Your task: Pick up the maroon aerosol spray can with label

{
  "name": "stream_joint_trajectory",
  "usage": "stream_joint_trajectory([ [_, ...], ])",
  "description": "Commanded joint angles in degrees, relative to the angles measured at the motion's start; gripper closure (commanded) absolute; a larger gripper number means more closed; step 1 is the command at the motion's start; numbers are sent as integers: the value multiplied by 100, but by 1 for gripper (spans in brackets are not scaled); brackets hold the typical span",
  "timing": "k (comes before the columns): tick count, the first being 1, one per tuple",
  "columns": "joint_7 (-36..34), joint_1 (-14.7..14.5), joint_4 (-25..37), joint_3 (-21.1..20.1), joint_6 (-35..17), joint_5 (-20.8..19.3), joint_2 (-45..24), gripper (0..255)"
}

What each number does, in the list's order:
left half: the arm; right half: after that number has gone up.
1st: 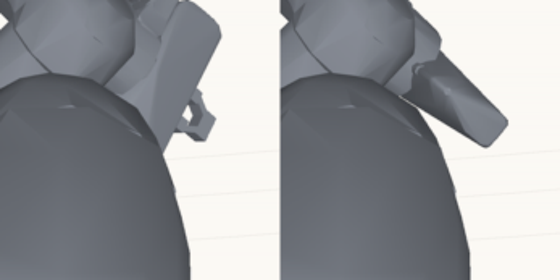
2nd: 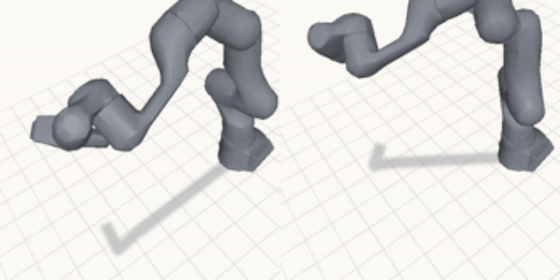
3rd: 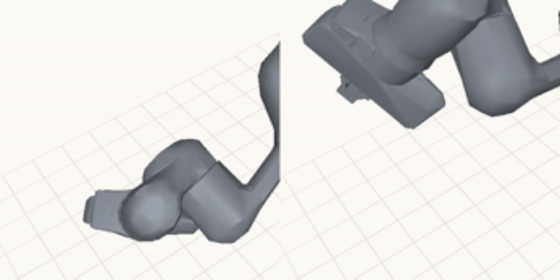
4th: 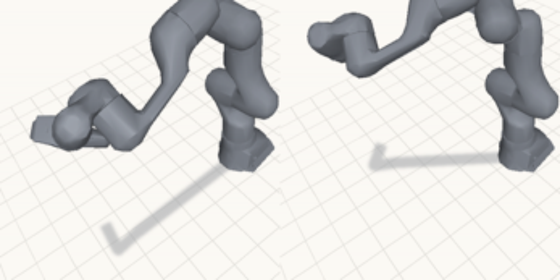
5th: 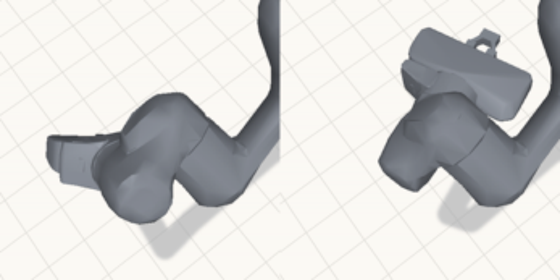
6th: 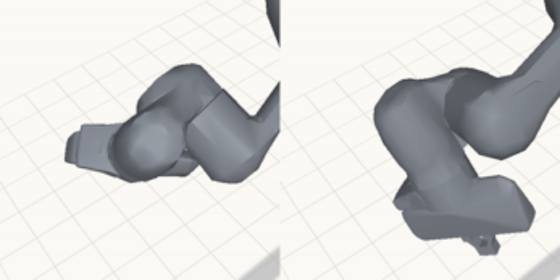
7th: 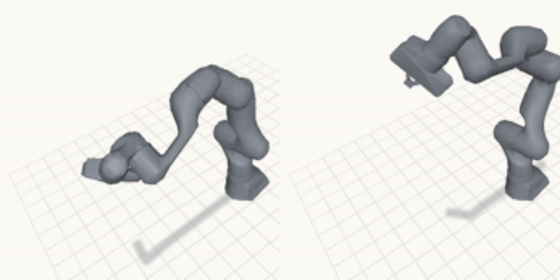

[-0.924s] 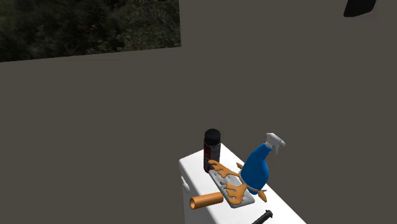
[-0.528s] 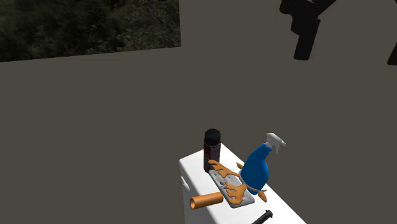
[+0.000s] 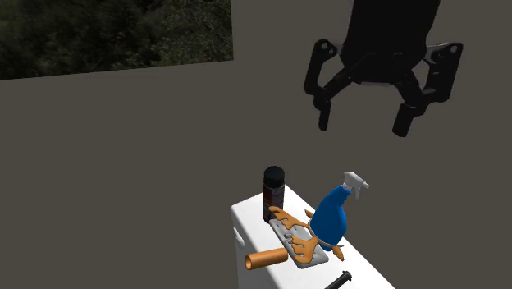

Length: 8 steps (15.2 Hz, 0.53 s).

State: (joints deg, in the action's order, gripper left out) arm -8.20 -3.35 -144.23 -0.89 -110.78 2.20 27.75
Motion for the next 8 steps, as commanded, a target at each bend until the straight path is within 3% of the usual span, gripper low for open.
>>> stream_joint_trajectory([
  [1, -35, -32, -86, -58, -501, 9, -324, 0],
  [8, -260, -135, 137, -288, -1972, -54, -1759, 0],
])
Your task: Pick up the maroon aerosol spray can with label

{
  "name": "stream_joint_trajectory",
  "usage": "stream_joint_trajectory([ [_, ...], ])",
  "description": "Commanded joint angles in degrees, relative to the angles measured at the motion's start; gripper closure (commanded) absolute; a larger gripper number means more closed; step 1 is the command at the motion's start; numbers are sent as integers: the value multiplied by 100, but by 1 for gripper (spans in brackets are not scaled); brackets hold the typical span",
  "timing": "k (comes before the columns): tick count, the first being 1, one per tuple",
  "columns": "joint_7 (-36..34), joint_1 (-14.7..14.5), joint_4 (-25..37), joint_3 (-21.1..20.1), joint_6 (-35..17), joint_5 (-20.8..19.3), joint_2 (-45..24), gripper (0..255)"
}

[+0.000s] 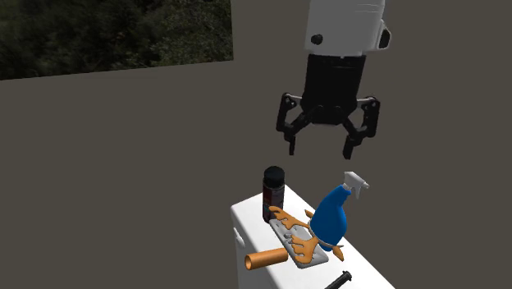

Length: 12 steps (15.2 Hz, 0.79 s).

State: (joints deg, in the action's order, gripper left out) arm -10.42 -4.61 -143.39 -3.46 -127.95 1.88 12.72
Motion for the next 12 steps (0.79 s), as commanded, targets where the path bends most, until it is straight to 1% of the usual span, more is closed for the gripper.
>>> stream_joint_trajectory([
  [1, -81, -21, 121, -60, -443, -51, -476, 0],
  [7, -407, -103, 708, -176, -1412, -351, -1823, 0],
  [12, -731, -260, 1416, -141, -1986, -706, -2944, 0],
])
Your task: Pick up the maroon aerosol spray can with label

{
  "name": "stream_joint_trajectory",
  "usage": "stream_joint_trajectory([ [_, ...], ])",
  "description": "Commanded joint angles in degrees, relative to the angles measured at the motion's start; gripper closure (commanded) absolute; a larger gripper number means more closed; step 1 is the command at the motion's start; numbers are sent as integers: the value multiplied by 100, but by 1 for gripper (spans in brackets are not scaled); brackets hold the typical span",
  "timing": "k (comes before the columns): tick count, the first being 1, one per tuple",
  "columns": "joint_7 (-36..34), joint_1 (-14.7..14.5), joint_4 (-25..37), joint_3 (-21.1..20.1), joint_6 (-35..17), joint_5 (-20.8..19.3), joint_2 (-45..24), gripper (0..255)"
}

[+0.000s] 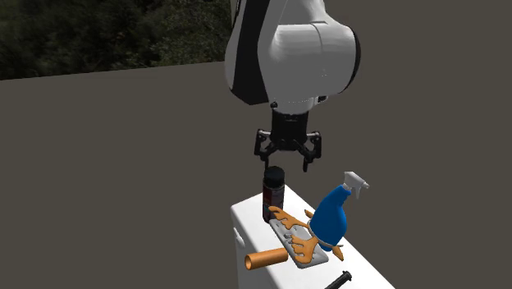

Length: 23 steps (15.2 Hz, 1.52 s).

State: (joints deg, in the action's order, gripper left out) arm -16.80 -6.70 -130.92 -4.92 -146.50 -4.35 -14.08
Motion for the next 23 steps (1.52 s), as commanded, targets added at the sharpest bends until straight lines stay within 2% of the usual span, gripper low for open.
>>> stream_joint_trajectory([
  [1, -155, -94, 334, 28, -220, -150, -485, 0],
  [5, -338, -262, 966, 124, -466, -352, -1250, 0],
  [14, -418, -323, 1067, 207, -885, -438, -1771, 0],
  [15, -421, -325, 1065, 207, -888, -439, -1772, 255],
  [23, -424, -328, 1067, 209, -900, -441, -1786, 255],
])
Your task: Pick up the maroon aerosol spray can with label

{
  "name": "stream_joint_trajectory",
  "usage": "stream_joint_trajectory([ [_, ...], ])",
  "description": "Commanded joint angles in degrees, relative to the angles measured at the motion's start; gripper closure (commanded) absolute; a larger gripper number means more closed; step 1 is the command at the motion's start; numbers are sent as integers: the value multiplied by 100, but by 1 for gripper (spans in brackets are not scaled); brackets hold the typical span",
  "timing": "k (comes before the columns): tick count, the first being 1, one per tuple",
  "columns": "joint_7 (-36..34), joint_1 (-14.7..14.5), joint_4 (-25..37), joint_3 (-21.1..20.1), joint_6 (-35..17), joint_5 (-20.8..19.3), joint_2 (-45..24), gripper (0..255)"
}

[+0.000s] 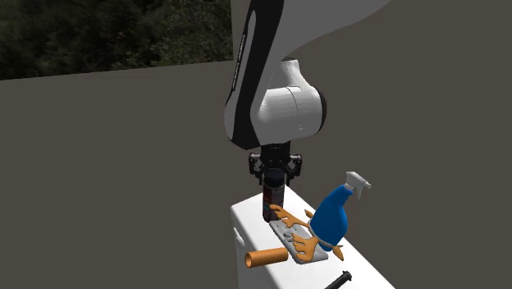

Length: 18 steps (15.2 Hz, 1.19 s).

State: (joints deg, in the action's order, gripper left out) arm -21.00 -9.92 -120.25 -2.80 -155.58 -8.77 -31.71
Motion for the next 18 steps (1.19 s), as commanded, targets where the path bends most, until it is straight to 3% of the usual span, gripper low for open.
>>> stream_joint_trajectory([
  [1, 3, 0, 1, -5, 22, 4, -8, 255],
  [18, 169, 107, -132, -155, 893, 190, 997, 255],
])
